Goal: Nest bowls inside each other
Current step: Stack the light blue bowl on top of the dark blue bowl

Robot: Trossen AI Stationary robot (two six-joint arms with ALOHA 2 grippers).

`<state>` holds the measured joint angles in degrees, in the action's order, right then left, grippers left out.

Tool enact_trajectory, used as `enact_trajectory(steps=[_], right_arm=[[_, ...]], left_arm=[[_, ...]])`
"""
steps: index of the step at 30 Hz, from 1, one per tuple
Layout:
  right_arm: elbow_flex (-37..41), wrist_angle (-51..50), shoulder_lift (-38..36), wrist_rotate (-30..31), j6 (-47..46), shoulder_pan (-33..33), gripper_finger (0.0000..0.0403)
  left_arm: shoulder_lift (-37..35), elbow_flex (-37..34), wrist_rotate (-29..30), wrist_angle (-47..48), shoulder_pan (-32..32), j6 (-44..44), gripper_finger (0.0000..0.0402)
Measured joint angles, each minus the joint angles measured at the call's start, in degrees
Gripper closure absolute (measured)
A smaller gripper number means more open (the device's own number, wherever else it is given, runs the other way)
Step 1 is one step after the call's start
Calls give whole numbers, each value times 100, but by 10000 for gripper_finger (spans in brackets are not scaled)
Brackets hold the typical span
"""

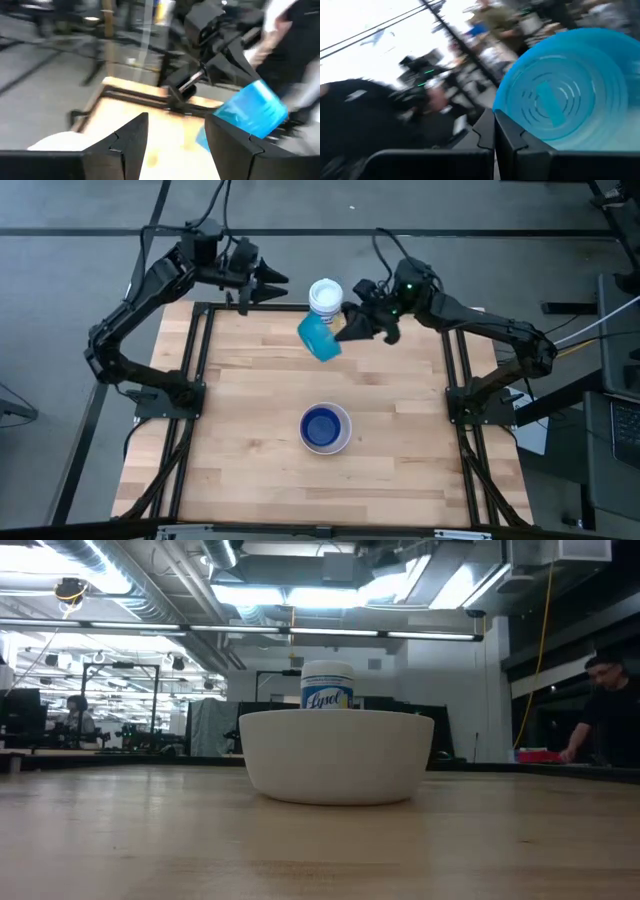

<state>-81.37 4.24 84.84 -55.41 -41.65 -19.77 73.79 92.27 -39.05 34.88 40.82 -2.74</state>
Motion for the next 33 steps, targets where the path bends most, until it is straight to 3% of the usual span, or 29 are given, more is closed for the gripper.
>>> enact_trajectory(steps=[6,14,20,28,33], right_arm=[[-34,861,4,-870,-383,352,403],[-35,1495,7,-1002,-613,490,403],[-35,1924,37,-1006,-806,490,403],[-35,1954,39,-990,-872,543,403],[-35,1979,39,-971,-872,564,403]], left_arm=[[332,-2,-2633,-501,354,-525,210],[768,-2,-4159,-1869,238,-1577,210],[1235,0,-4622,-2783,-276,-2130,210],[1773,-2,-4793,-4030,-705,-2844,210],[1842,-2,-4788,-4096,-897,-2859,210]])
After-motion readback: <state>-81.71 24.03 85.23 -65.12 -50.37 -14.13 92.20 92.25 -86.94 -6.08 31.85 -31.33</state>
